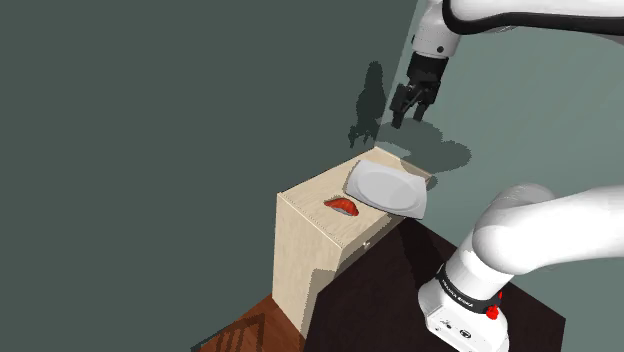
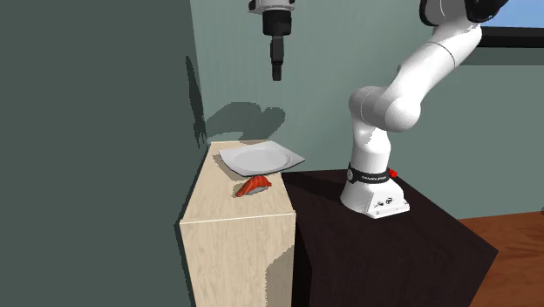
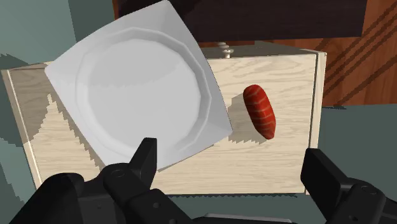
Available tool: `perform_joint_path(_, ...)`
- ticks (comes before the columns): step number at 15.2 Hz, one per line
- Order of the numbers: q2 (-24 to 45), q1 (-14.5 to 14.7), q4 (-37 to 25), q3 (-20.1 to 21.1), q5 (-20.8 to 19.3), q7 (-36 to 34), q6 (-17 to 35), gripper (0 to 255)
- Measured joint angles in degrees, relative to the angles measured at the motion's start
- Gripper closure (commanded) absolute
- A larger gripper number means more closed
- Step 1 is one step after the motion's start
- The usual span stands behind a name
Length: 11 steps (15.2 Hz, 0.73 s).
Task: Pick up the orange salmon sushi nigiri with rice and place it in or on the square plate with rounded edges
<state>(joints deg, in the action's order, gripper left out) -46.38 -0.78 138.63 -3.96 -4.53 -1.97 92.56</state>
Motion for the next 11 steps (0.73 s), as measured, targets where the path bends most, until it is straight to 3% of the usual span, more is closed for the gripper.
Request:
perform_joint_path(3,0.9,0.7,1.6,0.2,0.0,0.6,1.9,0)
perform_joint_path(11,10.7,4.4,7.9,0.8,-0.7,5.2,14.9,0)
